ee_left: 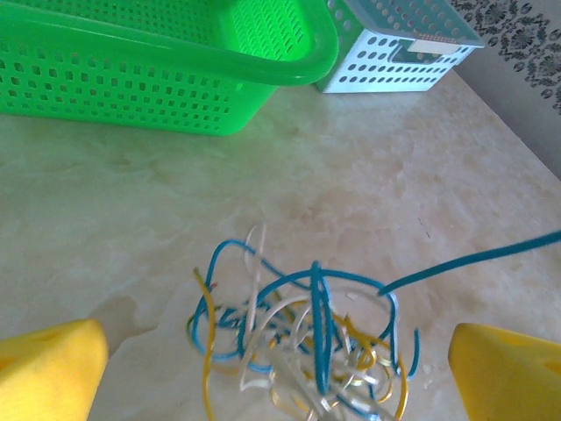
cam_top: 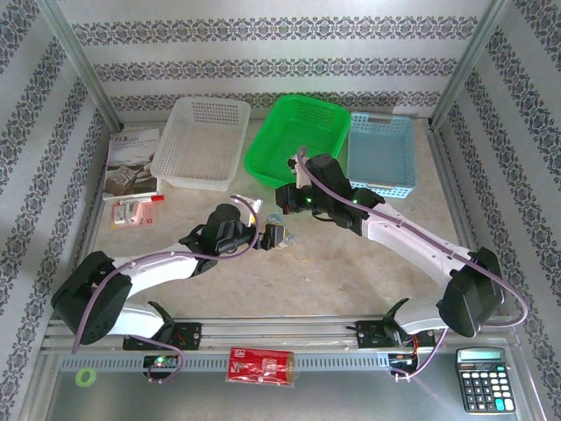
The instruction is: Untangle the cables
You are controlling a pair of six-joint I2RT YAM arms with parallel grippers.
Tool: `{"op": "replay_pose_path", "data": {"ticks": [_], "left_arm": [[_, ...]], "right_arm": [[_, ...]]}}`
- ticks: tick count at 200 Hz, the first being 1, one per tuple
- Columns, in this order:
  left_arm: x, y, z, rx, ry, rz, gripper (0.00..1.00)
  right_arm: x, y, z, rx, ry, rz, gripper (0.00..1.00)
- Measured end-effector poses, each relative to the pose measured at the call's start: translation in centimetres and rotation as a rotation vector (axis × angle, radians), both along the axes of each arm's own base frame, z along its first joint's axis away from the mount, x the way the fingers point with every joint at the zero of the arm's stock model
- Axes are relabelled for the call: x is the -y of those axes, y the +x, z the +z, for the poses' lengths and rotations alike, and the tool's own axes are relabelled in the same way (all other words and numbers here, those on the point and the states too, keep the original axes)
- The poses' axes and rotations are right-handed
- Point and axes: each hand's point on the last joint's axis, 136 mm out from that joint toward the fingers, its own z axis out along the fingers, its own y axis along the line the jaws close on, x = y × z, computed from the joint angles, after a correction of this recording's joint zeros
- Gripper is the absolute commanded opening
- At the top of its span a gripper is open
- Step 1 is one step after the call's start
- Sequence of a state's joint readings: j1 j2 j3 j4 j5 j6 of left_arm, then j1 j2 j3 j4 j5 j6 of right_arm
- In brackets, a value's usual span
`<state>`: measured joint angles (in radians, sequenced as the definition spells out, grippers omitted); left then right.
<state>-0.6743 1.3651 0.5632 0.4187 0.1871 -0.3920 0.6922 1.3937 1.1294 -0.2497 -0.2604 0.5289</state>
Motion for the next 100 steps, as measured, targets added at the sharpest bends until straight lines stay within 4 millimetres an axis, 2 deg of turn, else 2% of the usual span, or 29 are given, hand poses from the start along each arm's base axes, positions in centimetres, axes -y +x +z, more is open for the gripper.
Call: {"op": "replay_pose_path", "data": {"ticks": [28, 82, 100], "left_arm": [[0.1, 0.7, -0.9, 0.002, 0.010, 0.018, 1.00], [0.4, 1.5, -1.2, 0.025, 0.001, 0.035, 1.00], [0.5, 1.7, -1.6, 0.022, 0.000, 0.037, 0.92]], "right_arm": [[-0.4, -0.1, -0.3, -0.007, -0.001, 0.012, 0.00], [-0.6, -0.1, 0.0, -0.010, 0.011, 0.013, 0.00], [-0.7, -0.1, 0.2, -0.015, 0.020, 0.013, 0.00]]}}
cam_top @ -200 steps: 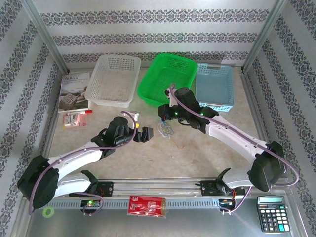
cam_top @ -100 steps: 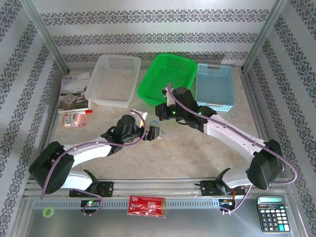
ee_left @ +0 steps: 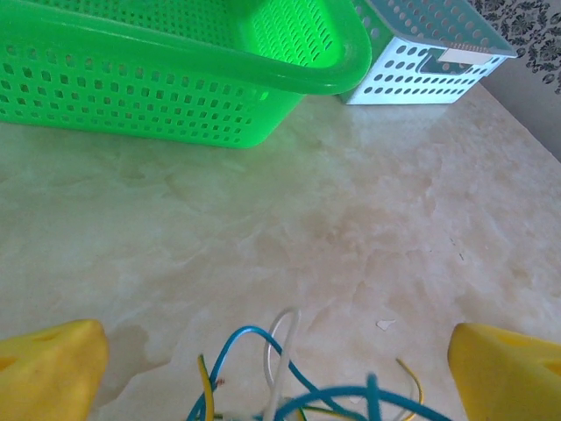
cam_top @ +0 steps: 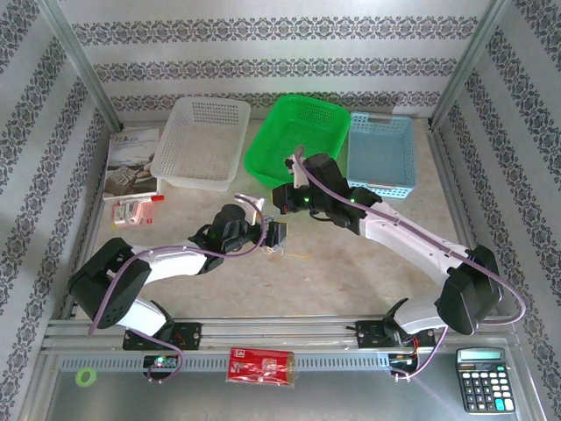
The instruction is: Untangle the cables
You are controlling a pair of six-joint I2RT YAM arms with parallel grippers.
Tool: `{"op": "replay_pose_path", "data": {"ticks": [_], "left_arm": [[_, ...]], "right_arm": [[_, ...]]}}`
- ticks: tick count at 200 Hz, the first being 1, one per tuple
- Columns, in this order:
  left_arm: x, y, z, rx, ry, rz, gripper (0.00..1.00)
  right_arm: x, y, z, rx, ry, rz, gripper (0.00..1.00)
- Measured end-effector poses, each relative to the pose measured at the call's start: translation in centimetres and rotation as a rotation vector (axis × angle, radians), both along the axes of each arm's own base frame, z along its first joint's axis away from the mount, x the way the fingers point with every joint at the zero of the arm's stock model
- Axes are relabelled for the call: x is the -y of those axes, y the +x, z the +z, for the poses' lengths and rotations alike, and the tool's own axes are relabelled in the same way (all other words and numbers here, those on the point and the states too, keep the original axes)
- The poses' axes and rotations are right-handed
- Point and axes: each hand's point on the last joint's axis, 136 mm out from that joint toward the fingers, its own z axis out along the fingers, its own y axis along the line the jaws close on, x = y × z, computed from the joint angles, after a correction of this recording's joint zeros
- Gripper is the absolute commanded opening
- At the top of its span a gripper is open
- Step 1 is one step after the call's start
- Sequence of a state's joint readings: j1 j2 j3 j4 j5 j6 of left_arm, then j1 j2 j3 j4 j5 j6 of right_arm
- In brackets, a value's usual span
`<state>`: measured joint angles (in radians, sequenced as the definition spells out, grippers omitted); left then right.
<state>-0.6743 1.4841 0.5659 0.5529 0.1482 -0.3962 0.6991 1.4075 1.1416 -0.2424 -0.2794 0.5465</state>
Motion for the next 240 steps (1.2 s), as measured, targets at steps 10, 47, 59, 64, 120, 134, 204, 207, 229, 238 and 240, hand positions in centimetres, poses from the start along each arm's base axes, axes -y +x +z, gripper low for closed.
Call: {"op": "replay_pose_path", "data": {"ticks": [10, 47, 59, 64, 120, 134, 204, 207, 229, 238, 240], "left_arm": [[0.1, 0.0, -0.2, -0.005, -0.003, 0.001, 0.84], [0.4, 0.0, -1.5, -0.028, 0.005, -0.013, 0.55], [0.5, -0.1, -2.0, -0.038, 0.003, -0.016, 0.53], [0.4, -0.2, -2.1, -0.040, 0.003, -0.018, 0.53], [-0.8, -1.9, -4.7, -0.094, 0.016, -0.011, 0.52], [-1.1, -2.2, -5.1, -0.105, 0.019, -0.008, 0.52], [-1.3, -2.6, -5.4, -0.118, 0.001, -0.001, 0.44], [-1.3, -2.5, -5.4, -0.118, 0.000, -0.001, 0.45], [-1.2, -2.6, -5.4, -0.124, -0.011, 0.003, 0.52], [-1.3, -2.7, -5.2, -0.125, -0.017, 0.005, 0.56], [-1.3, -2.7, -5.1, -0.123, -0.018, 0.004, 0.58]], "right_arm": [[-0.2, 0.0, 0.2, 0.002, 0.005, 0.004, 0.00], [-0.9, 0.0, 2.3, 0.021, 0.047, 0.024, 0.00], [-1.2, 0.1, 3.6, 0.036, 0.070, 0.030, 0.00], [-1.3, 0.2, 4.1, 0.042, 0.081, 0.031, 0.00], [0.9, 1.7, 12.3, 0.137, 0.235, -0.018, 0.00], [2.2, 2.2, 15.1, 0.175, 0.293, -0.049, 0.00], [7.8, 3.1, 25.6, 0.327, 0.521, -0.147, 0.00], [7.8, 3.0, 25.7, 0.328, 0.526, -0.146, 0.00], [7.7, 2.7, 26.1, 0.323, 0.541, -0.128, 0.00], [7.6, 2.6, 26.0, 0.316, 0.543, -0.122, 0.00], [7.6, 2.6, 25.9, 0.315, 0.542, -0.123, 0.00]]}}
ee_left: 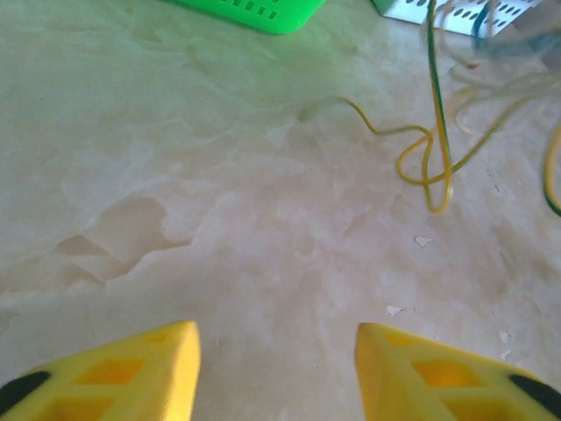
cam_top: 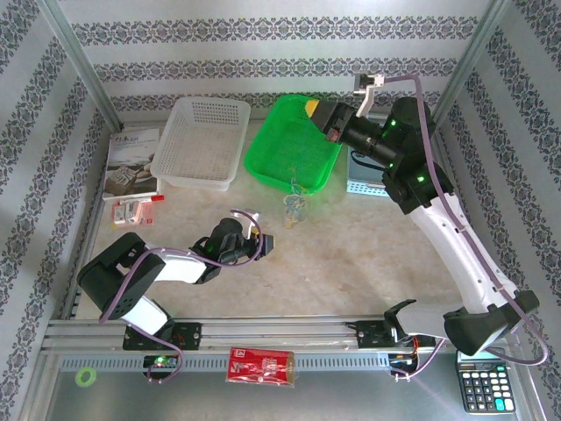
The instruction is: Untangle the cables
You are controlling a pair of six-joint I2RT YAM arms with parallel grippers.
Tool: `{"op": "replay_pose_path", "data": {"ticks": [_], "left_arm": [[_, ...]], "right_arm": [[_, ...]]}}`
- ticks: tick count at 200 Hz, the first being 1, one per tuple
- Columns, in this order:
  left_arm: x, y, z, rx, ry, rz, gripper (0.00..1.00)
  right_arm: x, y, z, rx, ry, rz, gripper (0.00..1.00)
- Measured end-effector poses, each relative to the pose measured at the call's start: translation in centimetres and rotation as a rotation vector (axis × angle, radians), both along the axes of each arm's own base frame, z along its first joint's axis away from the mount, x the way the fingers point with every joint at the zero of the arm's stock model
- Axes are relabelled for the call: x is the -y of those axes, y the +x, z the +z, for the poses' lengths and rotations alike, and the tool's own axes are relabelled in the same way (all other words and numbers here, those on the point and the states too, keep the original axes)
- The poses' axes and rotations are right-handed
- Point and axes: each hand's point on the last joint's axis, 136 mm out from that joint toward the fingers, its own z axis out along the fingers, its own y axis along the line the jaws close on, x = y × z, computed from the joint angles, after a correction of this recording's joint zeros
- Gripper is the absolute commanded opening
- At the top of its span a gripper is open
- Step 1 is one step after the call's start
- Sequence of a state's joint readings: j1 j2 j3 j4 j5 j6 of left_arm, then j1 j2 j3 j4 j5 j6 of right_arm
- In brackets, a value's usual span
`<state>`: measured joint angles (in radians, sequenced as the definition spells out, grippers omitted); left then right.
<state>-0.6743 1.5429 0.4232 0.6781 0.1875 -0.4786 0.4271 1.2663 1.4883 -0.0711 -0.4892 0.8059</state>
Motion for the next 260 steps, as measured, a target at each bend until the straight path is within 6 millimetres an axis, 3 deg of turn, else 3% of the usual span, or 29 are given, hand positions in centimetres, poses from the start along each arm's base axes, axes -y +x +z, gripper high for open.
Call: {"op": "replay_pose_path", "data": {"ticks": [20, 49, 98, 162, 178, 212, 238, 260], "left_arm": [[-0.1, -0.1, 1.3, 0.023, -0.019, 0.001, 0.65], [-0.2, -0.2, 4.9, 0.094, -0.064, 0.000, 0.75], [0.1, -0.5, 8.9, 0.187, -0.079, -0.049, 0.83], [2.6, 1.3, 12.6, 0.277, -0.091, -0.120, 0.86], [2.9, 1.7, 12.6, 0.282, -0.081, -0.124, 0.81], [3.6, 2.5, 9.9, 0.238, -0.048, -0.134, 0.56], [3.9, 2.4, 7.2, 0.179, -0.044, -0.138, 0.42], [3.4, 1.6, 5.0, 0.137, -0.041, -0.136, 0.35]], "right_arm": [[-0.1, -0.1, -1.1, -0.020, -0.006, 0.011, 0.00], [-0.5, 0.2, -3.8, -0.071, -0.030, 0.023, 0.00], [-2.3, -0.5, -7.7, -0.142, -0.071, 0.072, 0.00], [-6.5, -3.6, -8.7, -0.142, -0.104, 0.192, 0.00], [-7.3, -3.9, -9.2, -0.150, -0.113, 0.210, 0.00], [-8.5, -4.0, -9.8, -0.162, -0.125, 0.230, 0.00], [-8.6, -3.7, -7.9, -0.136, -0.109, 0.227, 0.00], [-7.7, -3.3, -4.7, -0.083, -0.071, 0.209, 0.00]]}}
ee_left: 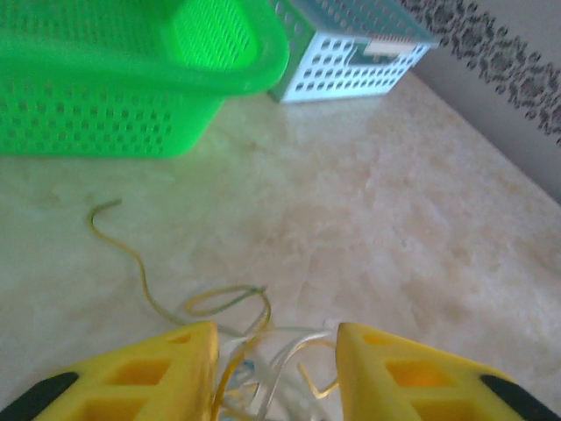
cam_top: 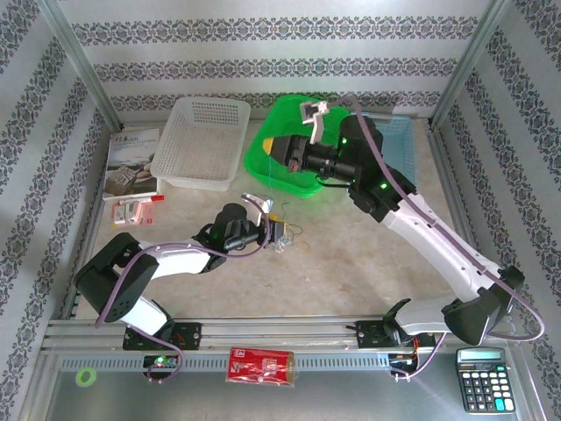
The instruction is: Untangle the cables
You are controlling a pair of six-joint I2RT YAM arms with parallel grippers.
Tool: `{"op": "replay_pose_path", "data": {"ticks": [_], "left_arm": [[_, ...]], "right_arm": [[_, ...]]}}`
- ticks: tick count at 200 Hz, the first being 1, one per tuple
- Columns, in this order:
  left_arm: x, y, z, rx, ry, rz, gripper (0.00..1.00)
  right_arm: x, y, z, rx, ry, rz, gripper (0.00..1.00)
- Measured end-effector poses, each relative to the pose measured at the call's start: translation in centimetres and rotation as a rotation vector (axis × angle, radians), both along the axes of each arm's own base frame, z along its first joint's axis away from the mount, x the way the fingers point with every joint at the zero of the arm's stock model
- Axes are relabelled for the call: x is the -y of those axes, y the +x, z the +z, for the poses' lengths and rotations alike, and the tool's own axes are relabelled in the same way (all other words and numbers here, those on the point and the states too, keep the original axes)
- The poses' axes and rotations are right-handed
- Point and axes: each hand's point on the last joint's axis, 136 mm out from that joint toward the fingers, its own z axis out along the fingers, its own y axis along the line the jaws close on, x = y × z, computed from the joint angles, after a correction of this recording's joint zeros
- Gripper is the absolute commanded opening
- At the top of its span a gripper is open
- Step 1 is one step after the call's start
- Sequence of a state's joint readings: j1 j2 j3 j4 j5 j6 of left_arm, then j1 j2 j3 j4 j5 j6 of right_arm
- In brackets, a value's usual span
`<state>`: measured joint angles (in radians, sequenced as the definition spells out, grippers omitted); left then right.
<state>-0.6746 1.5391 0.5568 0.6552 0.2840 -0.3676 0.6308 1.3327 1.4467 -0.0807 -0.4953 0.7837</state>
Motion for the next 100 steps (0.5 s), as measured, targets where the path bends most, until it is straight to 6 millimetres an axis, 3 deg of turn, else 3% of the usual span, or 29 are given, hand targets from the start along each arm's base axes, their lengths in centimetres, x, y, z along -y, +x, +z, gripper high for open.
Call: {"op": "replay_pose_path", "data": {"ticks": [49, 100], "left_arm": [[-1.4, -1.8, -4.0, -0.083, 0.024, 0.015, 0.27], [-2.1, -2.7, -5.2, -0.111, 0.017, 0.027, 0.26]], "right_arm": [[4.8, 1.4, 8.7, 0.138, 0.135, -0.099, 0.00], [10.7, 2.5, 13.0, 0.230, 0.196, -0.251, 0.00]]}}
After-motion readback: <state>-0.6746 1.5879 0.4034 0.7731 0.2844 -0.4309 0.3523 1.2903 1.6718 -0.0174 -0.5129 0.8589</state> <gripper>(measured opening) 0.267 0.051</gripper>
